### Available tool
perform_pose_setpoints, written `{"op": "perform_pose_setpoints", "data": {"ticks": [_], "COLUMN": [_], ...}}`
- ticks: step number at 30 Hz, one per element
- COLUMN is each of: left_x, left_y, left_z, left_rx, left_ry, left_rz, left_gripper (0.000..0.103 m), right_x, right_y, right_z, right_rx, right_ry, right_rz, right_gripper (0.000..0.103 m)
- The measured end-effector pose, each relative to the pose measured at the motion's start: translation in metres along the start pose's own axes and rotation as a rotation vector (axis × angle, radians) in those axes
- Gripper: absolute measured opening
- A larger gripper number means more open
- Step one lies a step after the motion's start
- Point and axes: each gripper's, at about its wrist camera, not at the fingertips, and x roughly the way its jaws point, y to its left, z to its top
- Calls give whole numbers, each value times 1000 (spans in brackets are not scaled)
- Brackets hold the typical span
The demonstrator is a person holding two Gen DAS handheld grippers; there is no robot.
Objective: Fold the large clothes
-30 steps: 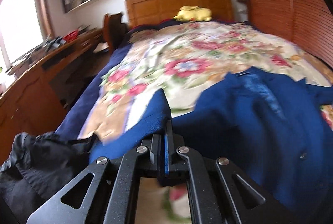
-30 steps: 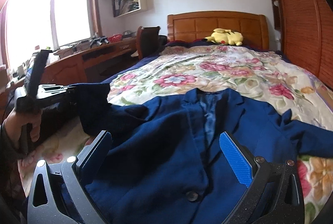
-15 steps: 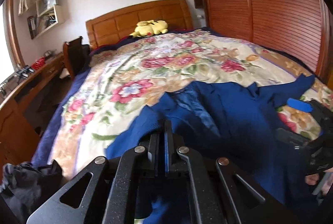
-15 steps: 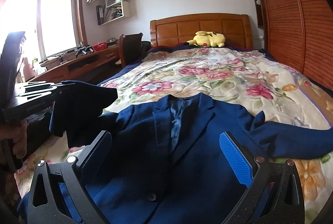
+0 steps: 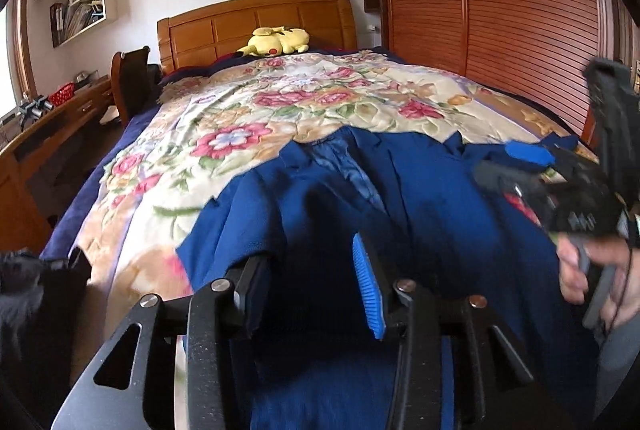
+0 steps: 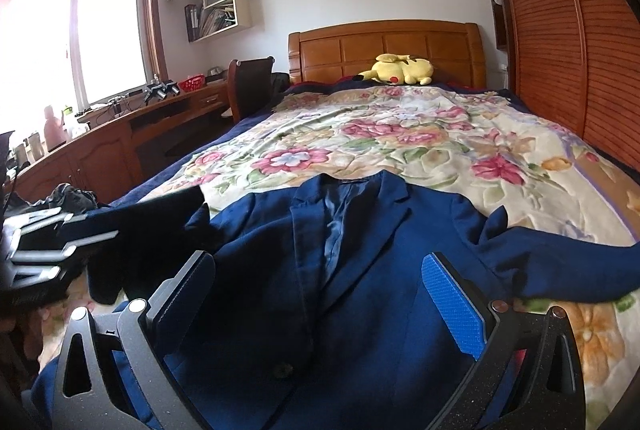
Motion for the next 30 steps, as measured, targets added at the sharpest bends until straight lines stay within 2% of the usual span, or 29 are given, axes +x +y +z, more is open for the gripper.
{"op": "perform_pose_setpoints", "data": {"ticks": [1,2,3,8,14,17,25,30], "left_x": [-4,-9,-11,-25,-31,-38,-73,-80], "left_y": [1,3,4,13,27,32,57,83], "left_z": [-6,-13,-17,-45,-76,-86,-100,-111], "left_rx": [0,-3,-5,-21,-39,-35,-67,-109], "left_ry": [3,3,4,31,105,120,66,38], "left_rz": [-15,-28,-33,-52,-96,-94,-74,-30], "left_gripper": [57,71,78,80,80,80,80,80], "right_x": [1,2,3,5,6,3,-13,-10], "right_y": [1,3,4,16,39,49,85,109], "right_z": [0,1,1,2,-1,-4,-10,-15], "right_rx": [-2,-5,-8,-30,-97,-134,-203,-258], "right_ry": [2,5,5,3,12,16,18,70], "right_rz": [2,5,7,26,55,59,105,153], "right_gripper": [103,103,103,103,103,103,103,103]}}
